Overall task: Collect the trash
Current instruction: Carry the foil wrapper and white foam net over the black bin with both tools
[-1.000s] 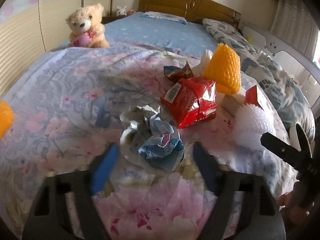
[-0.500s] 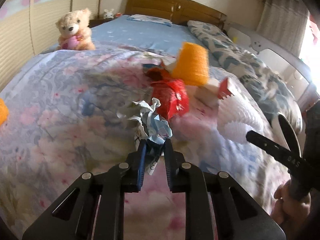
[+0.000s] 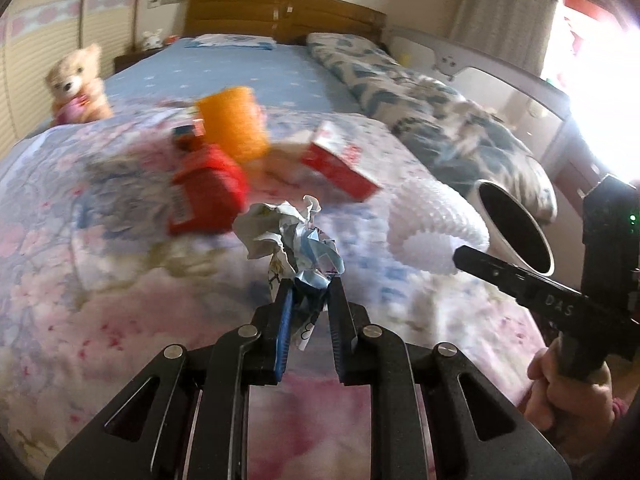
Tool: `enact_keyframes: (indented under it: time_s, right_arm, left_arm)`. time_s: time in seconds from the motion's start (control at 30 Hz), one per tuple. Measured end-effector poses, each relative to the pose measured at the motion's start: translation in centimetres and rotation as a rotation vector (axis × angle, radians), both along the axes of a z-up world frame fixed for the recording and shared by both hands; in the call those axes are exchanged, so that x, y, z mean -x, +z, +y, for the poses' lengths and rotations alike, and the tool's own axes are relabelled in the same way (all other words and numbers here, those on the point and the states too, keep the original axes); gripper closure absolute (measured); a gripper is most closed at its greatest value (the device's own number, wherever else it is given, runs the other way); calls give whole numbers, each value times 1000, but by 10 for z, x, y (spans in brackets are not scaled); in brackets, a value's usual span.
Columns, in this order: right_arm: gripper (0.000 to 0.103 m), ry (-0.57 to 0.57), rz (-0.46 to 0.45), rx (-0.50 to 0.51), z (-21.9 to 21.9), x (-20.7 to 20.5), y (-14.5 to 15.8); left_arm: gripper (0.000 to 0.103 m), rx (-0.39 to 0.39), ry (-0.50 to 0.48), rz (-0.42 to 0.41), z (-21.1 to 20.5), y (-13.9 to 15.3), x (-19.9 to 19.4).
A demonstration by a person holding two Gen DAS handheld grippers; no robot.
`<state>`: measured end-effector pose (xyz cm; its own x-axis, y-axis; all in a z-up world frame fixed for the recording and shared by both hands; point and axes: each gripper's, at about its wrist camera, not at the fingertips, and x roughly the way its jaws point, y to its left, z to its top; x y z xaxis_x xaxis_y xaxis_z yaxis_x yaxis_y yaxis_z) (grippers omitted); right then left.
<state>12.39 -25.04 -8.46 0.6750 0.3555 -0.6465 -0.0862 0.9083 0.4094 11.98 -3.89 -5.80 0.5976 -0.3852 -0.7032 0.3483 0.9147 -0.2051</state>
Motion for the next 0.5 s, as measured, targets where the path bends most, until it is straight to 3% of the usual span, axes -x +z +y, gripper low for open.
enact_keyframes:
  time_s: [0.5]
  right_arm:
    - [92,-123,-14,35,-66,46,9]
  left_arm:
    - [87,-5,-151,-5,-72,7,10]
